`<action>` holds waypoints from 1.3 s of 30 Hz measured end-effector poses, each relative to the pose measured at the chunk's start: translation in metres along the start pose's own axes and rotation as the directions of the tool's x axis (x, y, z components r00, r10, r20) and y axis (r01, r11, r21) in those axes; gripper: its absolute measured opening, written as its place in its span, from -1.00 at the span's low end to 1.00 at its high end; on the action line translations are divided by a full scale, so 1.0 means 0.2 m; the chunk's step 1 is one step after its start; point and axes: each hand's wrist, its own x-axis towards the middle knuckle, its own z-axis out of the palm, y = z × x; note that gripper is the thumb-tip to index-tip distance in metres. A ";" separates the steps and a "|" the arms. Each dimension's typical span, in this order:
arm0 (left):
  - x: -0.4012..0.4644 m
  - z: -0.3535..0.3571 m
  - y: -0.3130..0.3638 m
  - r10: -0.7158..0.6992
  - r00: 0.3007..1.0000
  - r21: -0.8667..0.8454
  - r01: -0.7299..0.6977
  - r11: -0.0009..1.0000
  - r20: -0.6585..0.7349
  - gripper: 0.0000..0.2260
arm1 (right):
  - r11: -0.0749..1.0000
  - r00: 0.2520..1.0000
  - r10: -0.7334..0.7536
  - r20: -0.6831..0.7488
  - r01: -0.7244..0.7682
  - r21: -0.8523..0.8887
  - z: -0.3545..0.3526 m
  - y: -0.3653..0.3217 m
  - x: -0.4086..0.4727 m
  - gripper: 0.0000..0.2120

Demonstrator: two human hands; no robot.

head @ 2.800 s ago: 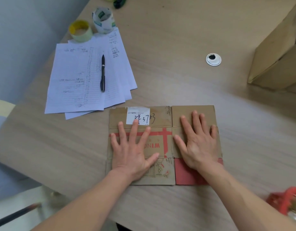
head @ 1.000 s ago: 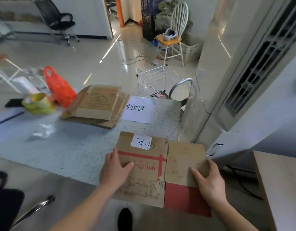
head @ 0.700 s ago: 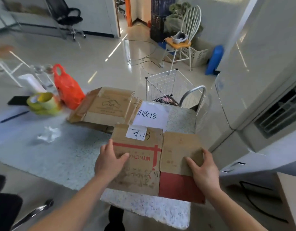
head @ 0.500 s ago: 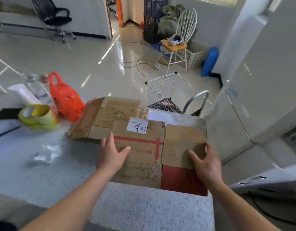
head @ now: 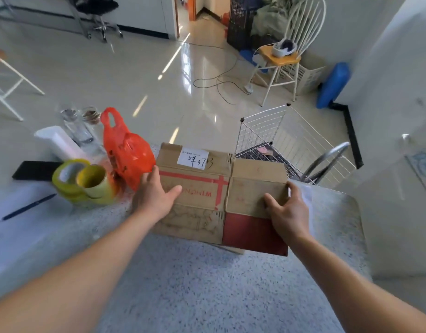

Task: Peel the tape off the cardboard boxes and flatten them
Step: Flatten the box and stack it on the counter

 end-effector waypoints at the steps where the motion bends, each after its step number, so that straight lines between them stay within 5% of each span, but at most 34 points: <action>1: 0.06 0.00 -0.01 0.005 0.999 0.034 -0.006 0.999 0.032 -0.16 | 1.000 1.000 0.008 0.001 -0.008 -0.012 0.05 -0.02 0.03 -0.40; 5: 0.16 0.10 -0.02 0.071 0.962 0.229 -0.134 0.964 0.262 -0.10 | 0.970 0.998 -0.006 0.062 0.021 -0.243 0.25 -0.03 0.08 -0.34; 9: 0.14 0.31 -0.06 0.196 0.892 0.282 -0.327 0.902 0.408 -0.16 | 0.789 0.942 -0.197 0.270 0.316 -0.527 0.44 0.02 0.02 -0.27; 13: 0.18 0.45 -0.13 0.183 0.856 0.370 -0.389 0.844 0.483 -0.22 | 0.657 0.850 -0.175 0.498 0.477 -0.584 0.60 0.09 0.01 -0.35; 17: 0.21 0.57 -0.22 0.176 0.854 0.403 -0.401 0.822 0.490 -0.24 | 0.597 0.827 -0.128 0.547 0.505 -0.623 0.70 0.20 0.02 -0.35; 28: 0.18 0.69 -0.28 0.334 0.894 0.435 -0.439 0.786 0.299 -0.27 | 0.586 0.847 -0.173 0.504 0.499 -0.638 0.77 0.29 0.01 -0.35; 39: 0.16 0.61 -0.12 0.093 0.893 0.492 -0.326 0.808 0.439 -0.26 | 0.712 0.751 -0.207 0.627 0.555 -0.430 0.64 0.26 0.08 -0.45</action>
